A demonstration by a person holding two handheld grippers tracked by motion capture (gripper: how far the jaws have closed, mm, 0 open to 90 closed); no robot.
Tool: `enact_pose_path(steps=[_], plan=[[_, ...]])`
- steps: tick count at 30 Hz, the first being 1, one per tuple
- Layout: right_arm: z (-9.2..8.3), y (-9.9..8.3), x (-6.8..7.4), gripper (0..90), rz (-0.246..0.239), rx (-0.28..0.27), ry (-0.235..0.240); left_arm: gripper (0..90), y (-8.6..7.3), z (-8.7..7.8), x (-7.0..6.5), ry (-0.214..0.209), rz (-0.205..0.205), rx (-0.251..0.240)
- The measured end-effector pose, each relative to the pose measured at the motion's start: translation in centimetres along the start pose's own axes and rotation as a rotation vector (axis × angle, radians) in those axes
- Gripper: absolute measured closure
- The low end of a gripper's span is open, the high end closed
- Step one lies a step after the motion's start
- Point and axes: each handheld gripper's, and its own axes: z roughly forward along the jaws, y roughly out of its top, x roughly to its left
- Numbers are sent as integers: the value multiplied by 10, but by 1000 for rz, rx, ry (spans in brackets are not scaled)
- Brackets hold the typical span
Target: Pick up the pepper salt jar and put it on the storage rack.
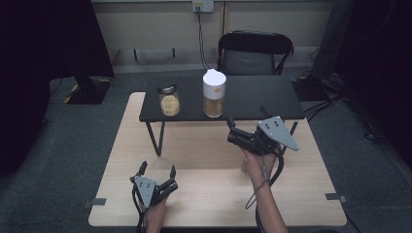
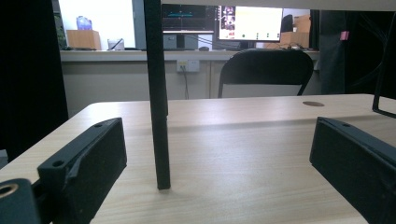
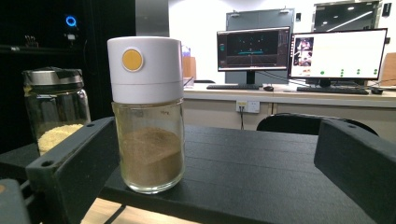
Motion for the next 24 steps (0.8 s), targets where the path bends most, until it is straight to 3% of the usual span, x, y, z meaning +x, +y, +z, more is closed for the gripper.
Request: enact_pose_path(steps=[6,10,24], plan=[[-8,-7,-2,0,1,4,-20,33,0,0,0,0,0,0],[-13,-19,-2,0,-58,10,-33,34,0,0,0,0,-1,0],[-37,-35,-16,0,-22,-11,-59,33,0,0,0,1,0,0]])
